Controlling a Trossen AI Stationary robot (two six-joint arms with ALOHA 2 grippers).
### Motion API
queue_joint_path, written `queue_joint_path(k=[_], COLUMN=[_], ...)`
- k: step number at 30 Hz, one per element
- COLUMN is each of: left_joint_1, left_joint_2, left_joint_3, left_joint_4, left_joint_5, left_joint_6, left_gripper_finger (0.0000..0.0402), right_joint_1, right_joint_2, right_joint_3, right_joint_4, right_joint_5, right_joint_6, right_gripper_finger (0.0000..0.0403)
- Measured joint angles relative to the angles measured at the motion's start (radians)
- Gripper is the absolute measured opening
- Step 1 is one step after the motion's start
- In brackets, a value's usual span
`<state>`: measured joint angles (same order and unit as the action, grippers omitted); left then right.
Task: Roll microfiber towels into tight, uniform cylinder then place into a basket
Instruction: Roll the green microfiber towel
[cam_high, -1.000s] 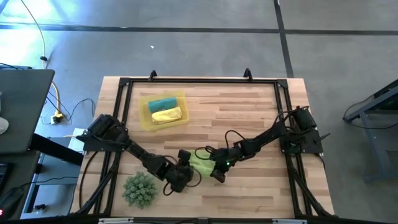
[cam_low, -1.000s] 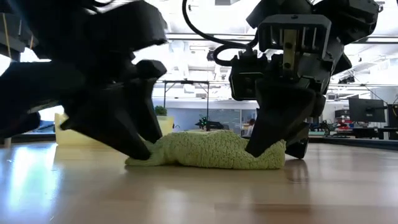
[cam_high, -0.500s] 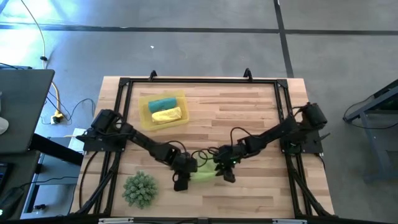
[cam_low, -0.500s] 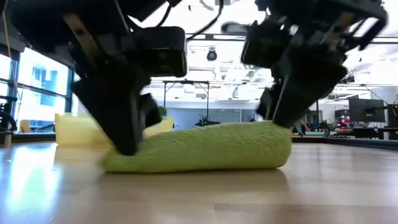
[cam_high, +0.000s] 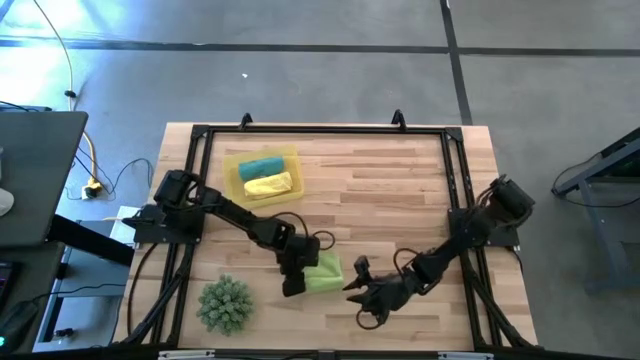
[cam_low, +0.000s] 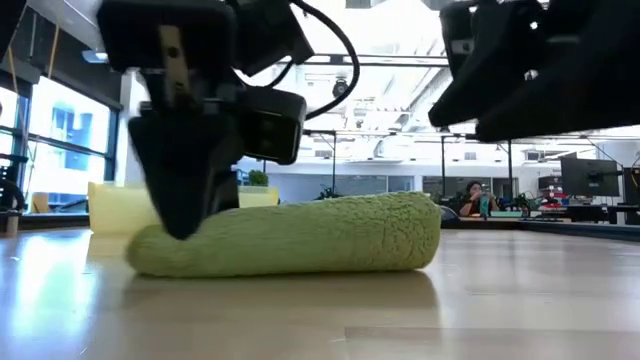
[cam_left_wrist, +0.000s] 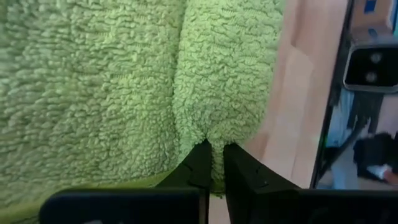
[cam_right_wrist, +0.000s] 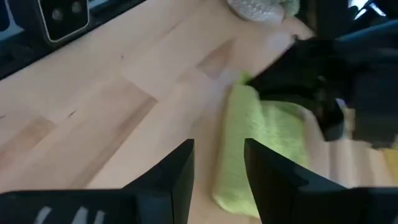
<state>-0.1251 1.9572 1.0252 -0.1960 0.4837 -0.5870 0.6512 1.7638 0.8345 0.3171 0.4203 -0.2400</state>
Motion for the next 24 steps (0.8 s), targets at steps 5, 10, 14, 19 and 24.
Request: queue_joint_path(k=[5,10,14,19,24], left_joint_1=[0.017,0.014,0.012,0.012,0.016], left_joint_2=[0.000,-0.001,-0.002,-0.002,0.000], left_joint_3=[0.001,0.001,0.001,0.001,0.000], left_joint_4=[-0.002,-0.002,-0.001,0.008,0.027], left_joint_5=[-0.015,-0.027,-0.032,-0.040,0.019], left_joint_6=[-0.027,-0.038,-0.038,-0.039,-0.034], left_gripper_finger=[0.0010,0.0010,0.0010,0.0013,0.0033], right_joint_1=[-0.013,-0.042,-0.065,-0.092,-0.127], right_joint_2=[0.082,0.123,0.162,0.189,0.192], right_joint_3=[0.000,0.000,0.000,0.002,0.005], right_joint_4=[0.074,0.071,0.063,0.064,0.039], right_joint_5=[0.004,0.085,0.084,0.084,0.056], right_joint_6=[0.003,0.008,0.043,0.059,0.131], right_gripper_finger=[0.0133,0.0133,0.0133,0.0133,0.0133])
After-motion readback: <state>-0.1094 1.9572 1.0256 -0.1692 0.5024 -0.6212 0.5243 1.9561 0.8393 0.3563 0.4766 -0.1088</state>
